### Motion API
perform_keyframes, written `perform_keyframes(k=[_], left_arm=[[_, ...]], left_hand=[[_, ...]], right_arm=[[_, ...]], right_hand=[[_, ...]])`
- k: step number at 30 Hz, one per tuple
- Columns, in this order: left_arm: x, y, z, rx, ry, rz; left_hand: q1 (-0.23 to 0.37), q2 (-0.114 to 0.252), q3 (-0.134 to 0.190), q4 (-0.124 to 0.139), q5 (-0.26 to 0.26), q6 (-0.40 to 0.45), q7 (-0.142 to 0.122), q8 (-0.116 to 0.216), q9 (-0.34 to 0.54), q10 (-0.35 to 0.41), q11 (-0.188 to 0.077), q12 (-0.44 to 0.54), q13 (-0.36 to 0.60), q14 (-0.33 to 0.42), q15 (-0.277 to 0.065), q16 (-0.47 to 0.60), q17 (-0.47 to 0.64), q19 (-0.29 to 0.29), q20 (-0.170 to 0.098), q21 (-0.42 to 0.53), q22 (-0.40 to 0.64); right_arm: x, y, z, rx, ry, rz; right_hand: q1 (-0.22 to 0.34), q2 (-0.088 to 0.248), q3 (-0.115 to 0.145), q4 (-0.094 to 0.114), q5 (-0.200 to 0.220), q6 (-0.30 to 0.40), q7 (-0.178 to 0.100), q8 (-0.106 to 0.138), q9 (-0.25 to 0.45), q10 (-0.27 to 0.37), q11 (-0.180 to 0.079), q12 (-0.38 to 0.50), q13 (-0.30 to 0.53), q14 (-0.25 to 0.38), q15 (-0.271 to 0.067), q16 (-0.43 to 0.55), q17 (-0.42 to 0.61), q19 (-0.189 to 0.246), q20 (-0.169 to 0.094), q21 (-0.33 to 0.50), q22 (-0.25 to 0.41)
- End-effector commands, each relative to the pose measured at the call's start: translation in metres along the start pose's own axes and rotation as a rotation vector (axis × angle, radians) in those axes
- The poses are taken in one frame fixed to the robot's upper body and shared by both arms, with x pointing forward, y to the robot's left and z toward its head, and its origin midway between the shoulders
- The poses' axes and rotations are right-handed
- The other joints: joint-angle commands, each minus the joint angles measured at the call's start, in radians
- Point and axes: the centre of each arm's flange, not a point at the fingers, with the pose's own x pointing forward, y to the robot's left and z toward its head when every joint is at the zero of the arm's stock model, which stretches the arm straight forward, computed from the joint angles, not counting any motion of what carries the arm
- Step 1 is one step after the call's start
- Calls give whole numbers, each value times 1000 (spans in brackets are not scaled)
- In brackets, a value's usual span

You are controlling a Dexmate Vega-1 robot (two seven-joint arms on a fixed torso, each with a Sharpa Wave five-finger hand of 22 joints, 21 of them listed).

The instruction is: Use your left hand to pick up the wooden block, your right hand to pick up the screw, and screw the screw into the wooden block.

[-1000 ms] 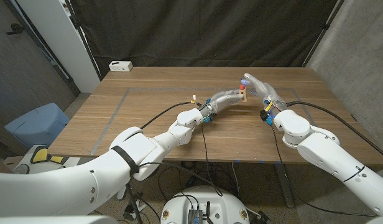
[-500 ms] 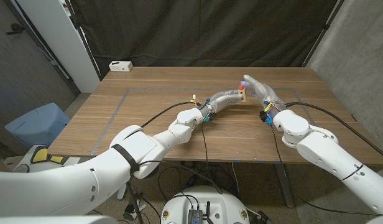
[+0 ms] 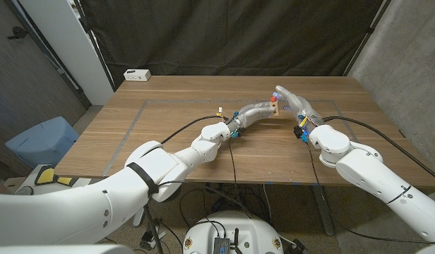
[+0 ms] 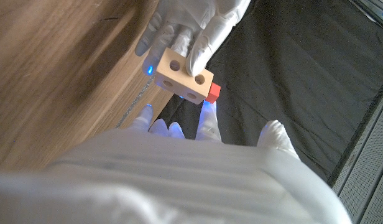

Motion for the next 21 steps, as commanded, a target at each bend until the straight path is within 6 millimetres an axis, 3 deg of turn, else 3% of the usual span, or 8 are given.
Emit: perform_keyframes(k=[1,21], left_arm=[[0,-1,0,0,-1,-3],[1,-2,0,-2,-2,-4]], left_hand=[[-7,8,8,4,4,27,12,8,4,10,2,9,2,5,-28,3,4,-2,5,8,4],[-9,7,9,3,4,28,13,8,4,9,6,8,2,5,-25,3,4,-2,3,7,4]], right_arm=[[-4,2,-3,4,7,6],[-13,5,0,-14,7,9]], right_hand=[[-7,-3,-1,-2,1,-3,-3,6,2,-5,2,2,2,-25,10,2,2,-6,7,0,0],[-7,1,0,-3,3,2,-2,10,2,-3,0,4,2,-25,9,3,1,-4,12,3,0]])
